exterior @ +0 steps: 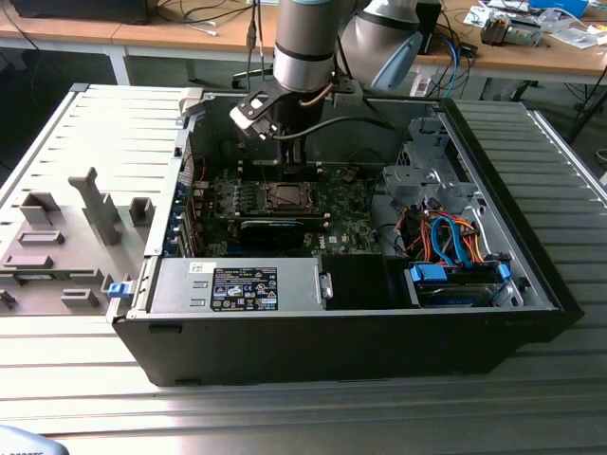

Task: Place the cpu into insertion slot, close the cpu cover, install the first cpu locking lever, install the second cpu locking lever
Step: 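Close the cpu cover, then install the first cpu locking lever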

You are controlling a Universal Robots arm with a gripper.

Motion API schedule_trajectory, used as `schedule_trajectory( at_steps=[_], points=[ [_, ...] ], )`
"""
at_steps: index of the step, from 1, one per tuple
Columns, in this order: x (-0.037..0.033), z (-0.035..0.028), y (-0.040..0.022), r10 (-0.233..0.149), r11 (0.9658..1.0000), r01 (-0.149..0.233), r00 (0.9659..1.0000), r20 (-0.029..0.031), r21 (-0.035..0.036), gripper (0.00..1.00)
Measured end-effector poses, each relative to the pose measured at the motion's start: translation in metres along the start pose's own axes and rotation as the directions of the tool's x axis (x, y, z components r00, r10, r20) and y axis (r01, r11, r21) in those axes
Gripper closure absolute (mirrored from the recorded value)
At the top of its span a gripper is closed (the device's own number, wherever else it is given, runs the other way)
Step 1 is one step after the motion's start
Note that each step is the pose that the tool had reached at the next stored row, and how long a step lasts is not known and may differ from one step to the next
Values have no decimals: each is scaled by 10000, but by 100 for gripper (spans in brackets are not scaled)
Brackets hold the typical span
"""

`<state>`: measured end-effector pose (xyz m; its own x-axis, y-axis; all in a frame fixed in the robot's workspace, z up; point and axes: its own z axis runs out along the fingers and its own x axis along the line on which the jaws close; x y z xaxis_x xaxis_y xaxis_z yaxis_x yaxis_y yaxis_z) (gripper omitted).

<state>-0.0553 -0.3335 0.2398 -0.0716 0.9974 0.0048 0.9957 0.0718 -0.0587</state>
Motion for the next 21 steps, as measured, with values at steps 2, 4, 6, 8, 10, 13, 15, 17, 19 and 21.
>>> schedule_trajectory(
  at_steps=[2,4,6,8,10,13,15,17,19,21],
  points=[
    [0,-27,-2,0,10000,0,10000,0,-1,89],
    [0,-65,-4,0,10000,0,10000,1,0,89],
    [0,-69,-4,-1,10000,1,10000,-3,-2,89],
    [1,-70,-4,-1,10000,1,10000,-2,-1,89],
    [0,-70,-4,0,10000,0,10000,-1,0,89],
    [0,-72,-4,-97,10000,97,10000,6,1,89],
    [0,-72,-4,-828,9966,828,9966,48,6,89],
    [0,-72,-4,-907,9959,907,9959,54,7,89],
    [0,-72,-4,-981,9952,981,9952,58,8,89],
    [0,-72,-4,-1047,9945,1047,9945,61,8,89]
  ],
)
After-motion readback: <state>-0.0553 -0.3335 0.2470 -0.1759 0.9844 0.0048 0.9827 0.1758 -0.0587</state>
